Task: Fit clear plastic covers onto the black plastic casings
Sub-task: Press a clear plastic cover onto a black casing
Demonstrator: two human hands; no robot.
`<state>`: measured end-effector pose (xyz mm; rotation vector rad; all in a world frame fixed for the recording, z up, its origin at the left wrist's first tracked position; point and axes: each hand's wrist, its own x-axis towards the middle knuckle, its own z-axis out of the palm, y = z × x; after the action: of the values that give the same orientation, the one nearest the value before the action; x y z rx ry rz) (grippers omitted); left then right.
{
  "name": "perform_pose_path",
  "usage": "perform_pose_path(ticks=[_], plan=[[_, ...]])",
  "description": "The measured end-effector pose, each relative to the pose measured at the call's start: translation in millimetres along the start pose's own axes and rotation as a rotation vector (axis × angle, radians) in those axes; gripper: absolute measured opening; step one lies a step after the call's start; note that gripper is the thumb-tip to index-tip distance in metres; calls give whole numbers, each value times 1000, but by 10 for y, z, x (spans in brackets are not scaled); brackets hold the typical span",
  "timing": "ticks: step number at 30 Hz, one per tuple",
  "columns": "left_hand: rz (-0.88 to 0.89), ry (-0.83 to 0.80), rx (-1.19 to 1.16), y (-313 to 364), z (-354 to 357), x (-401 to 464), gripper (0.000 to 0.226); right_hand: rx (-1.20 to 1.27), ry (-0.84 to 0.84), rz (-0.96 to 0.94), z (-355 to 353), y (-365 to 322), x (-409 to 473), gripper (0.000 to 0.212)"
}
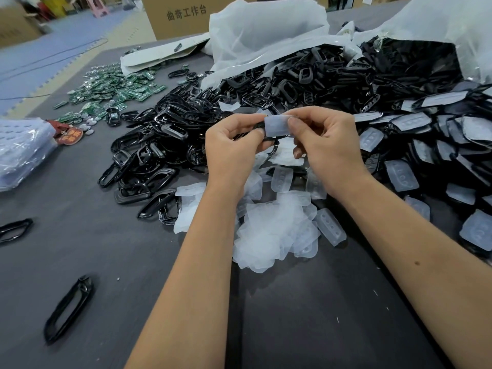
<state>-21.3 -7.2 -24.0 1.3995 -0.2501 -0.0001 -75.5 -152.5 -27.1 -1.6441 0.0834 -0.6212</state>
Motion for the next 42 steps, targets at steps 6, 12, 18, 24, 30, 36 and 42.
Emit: perform_pose_path(ticks=[6, 12, 18, 24, 30, 36, 42], plan=[[-50, 8, -53, 32, 16, -6, 35, -138, 66, -33, -8, -2, -19, 14], [-56, -11, -62, 34, 39, -14, 34, -216, 151, -36, -6, 5, -3, 17], [-29, -26, -42, 2, 22, -4, 26, -247, 165, -22, -13, -6, 7, 16], [43, -48, 22, -28, 26, -11, 21, -259, 183, -25, 24, -28, -4, 17], [75, -55, 68, -45, 26, -18, 21, -282, 198, -16, 30, -38, -10, 18], [67, -50, 67, -22, 27, -26, 21, -283, 206, -5, 29, -35, -8, 18], [29, -41, 31, -10, 32, -37, 18, -277, 194, -5, 38, -35, -16, 18]])
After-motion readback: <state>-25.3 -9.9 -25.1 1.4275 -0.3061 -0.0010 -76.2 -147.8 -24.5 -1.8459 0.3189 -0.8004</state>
